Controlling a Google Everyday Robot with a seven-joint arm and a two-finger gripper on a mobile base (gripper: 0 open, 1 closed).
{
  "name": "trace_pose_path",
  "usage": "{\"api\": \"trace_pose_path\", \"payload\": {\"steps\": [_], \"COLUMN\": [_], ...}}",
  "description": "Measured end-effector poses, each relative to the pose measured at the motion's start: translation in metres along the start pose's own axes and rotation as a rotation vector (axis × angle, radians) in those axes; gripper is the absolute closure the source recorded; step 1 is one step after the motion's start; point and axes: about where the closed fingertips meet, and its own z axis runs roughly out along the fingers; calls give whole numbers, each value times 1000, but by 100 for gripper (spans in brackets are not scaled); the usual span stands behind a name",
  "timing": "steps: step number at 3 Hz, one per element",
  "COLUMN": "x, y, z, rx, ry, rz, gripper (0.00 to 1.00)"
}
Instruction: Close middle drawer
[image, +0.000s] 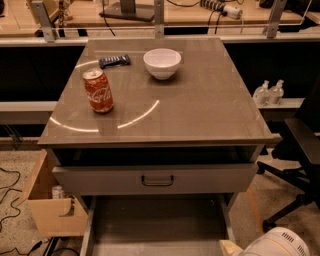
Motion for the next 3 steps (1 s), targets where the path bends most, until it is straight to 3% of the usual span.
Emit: {"api": "trace_pose_path", "payload": {"steps": [1, 3], "x": [0, -10], "y": [0, 1], "z": [0, 39], "rx": [0, -49], "ry": [0, -6], "rz": [0, 9], "gripper": [0, 0]}}
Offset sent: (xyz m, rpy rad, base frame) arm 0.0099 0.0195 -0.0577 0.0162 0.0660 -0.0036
